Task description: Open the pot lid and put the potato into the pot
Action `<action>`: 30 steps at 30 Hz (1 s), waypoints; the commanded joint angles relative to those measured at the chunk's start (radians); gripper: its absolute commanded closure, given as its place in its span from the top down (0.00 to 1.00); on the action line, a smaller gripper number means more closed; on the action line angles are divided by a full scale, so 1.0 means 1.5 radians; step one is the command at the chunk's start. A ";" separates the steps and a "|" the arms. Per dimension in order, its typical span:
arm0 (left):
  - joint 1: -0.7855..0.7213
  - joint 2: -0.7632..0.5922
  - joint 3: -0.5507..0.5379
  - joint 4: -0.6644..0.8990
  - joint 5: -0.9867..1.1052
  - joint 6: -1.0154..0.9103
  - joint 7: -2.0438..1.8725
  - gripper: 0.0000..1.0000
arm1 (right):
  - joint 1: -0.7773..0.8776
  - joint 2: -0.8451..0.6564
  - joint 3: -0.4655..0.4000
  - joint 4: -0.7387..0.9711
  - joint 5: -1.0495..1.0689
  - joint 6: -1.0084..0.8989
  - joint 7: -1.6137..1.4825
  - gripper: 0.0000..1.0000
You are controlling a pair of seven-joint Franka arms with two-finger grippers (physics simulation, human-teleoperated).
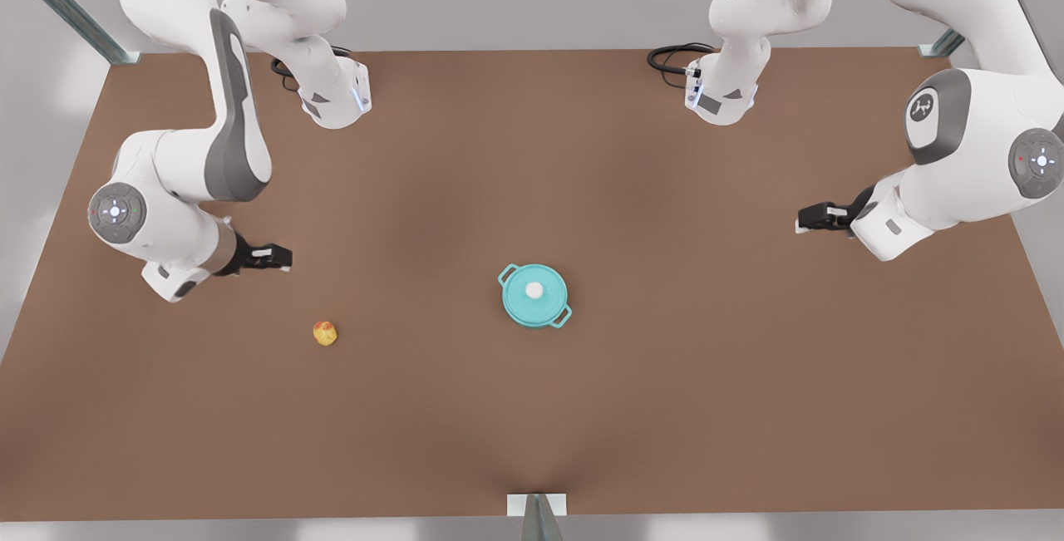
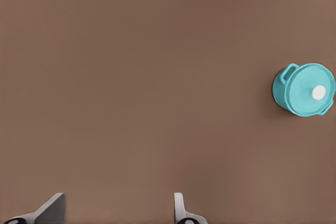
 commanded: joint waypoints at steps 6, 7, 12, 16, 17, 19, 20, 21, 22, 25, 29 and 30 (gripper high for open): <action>-0.252 0.031 -0.004 0.013 0.041 0.076 -0.135 1.00 | 0.035 0.014 0.012 0.027 -0.006 0.133 0.013 1.00; -0.334 0.048 -0.004 0.015 0.050 0.094 -0.255 1.00 | 0.065 0.019 0.013 0.028 -0.036 0.133 -0.002 1.00; -0.511 0.223 -0.007 0.062 0.090 0.254 -0.596 1.00 | 0.161 0.143 0.018 0.073 -0.065 0.146 -0.135 0.98; -0.534 0.329 -0.001 0.118 0.150 0.335 -0.706 1.00 | 0.166 0.178 0.015 0.004 -0.059 0.325 -0.166 1.00; -0.534 0.343 0.009 0.126 0.150 0.355 -0.706 1.00 | 0.147 0.173 0.013 0.004 -0.059 0.324 -0.185 1.00; -0.532 0.358 0.024 0.127 0.150 0.389 -0.698 1.00 | 0.097 0.161 0.013 0.002 -0.058 0.319 -0.241 1.00; -0.531 0.367 0.026 0.126 0.150 0.406 -0.698 1.00 | 0.086 0.160 0.014 -0.005 -0.001 0.319 -0.284 1.00; -0.532 0.376 0.026 0.127 0.150 0.417 -0.702 1.00 | 0.069 0.169 0.014 -0.013 0.041 0.319 -0.323 1.00; -0.531 0.381 0.027 0.127 0.150 0.437 -0.704 1.00 | 0.068 0.171 0.014 -0.021 0.044 0.321 -0.346 1.00; -0.531 0.404 0.034 0.136 0.150 0.466 -0.704 1.00 | 0.069 0.192 0.015 -0.050 0.043 0.378 -0.386 1.00; -0.531 0.429 0.040 0.143 0.151 0.503 -0.698 1.00 | 0.067 0.216 0.014 -0.059 0.044 0.400 -0.472 1.00; -0.531 0.436 0.044 0.143 0.150 0.515 -0.698 1.00 | 0.059 0.221 0.014 -0.059 0.043 0.400 -0.478 1.00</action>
